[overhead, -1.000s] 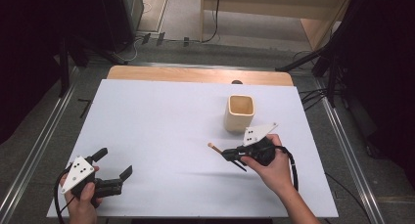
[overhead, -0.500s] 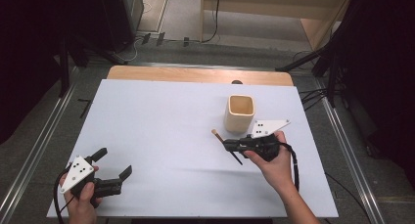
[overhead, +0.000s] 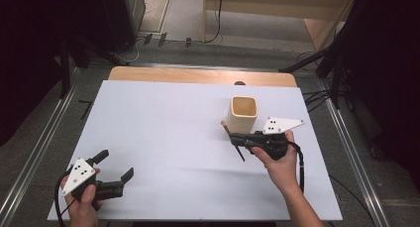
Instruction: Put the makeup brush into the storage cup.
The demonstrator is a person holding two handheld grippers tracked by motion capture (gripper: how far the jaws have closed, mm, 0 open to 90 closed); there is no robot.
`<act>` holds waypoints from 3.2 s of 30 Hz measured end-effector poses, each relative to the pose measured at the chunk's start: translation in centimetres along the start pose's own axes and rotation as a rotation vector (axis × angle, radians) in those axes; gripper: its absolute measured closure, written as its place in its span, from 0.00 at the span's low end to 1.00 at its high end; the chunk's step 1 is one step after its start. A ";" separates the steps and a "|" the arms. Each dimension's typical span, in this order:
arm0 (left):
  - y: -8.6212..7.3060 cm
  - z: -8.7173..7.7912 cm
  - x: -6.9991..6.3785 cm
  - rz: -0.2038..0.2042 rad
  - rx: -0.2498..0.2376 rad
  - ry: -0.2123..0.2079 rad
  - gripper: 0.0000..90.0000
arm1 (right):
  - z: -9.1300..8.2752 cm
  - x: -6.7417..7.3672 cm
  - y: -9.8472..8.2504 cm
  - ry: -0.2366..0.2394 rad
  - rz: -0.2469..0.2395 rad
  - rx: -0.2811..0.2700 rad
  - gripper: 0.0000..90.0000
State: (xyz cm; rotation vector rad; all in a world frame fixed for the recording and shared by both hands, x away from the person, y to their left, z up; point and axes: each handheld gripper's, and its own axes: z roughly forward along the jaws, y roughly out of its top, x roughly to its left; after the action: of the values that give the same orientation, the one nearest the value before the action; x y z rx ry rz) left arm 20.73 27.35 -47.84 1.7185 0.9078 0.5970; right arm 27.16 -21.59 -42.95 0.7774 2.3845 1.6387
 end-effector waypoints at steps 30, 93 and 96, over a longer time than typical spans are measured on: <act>0.0 0.0 0.1 -0.001 0.002 0.000 0.00 | -1.2 -0.8 0.4 -0.139 0.038 -0.184 0.94; 0.0 -0.1 0.2 0.002 -0.004 0.000 0.00 | -1.8 -4.9 2.8 -0.303 0.043 -0.464 0.94; 0.0 -0.1 0.2 0.001 -0.004 0.000 0.00 | -1.8 -5.3 2.8 -0.315 0.052 -0.466 0.94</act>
State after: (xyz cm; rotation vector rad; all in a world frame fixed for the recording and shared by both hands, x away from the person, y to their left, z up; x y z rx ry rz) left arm 20.72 27.56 -47.82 1.7154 0.9049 0.5997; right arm 31.93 -24.96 -40.59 0.9229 1.6951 1.8299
